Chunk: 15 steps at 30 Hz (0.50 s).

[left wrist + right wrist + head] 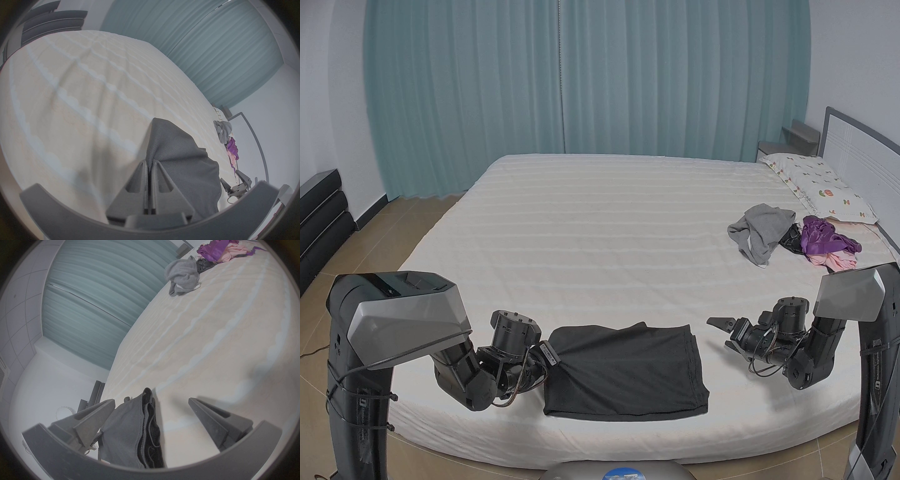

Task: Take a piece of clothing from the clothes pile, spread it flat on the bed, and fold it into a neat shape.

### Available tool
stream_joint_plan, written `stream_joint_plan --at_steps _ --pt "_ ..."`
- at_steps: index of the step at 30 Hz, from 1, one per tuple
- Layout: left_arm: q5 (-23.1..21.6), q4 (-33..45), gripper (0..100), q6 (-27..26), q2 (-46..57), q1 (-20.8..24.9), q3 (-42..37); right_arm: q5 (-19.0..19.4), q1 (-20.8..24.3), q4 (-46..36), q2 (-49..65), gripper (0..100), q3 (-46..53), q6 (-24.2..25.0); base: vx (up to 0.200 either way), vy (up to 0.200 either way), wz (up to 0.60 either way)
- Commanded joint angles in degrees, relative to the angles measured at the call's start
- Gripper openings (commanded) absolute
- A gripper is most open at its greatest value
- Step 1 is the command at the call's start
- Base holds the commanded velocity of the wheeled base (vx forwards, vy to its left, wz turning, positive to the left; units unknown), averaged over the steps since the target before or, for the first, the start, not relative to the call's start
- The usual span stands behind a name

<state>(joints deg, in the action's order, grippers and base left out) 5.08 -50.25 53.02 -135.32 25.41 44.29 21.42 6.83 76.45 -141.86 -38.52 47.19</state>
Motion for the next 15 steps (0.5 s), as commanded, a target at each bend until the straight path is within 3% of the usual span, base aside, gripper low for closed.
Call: stream_joint_plan --at_steps 1,11,15 --pt "0.01 -0.02 0 0.07 -0.12 0.00 0.01 0.03 0.03 0.02 0.01 100 0.03 0.01 0.000 0.200 0.00" --pt "0.19 -0.02 0 0.42 -0.04 0.08 -0.17 0.03 0.03 0.02 0.01 100 0.03 0.01 0.000 0.200 0.00" --pt "0.54 0.06 0 0.51 -0.12 0.17 -0.17 0.03 0.03 0.02 0.01 100 0.03 0.01 0.000 0.000 0.00"
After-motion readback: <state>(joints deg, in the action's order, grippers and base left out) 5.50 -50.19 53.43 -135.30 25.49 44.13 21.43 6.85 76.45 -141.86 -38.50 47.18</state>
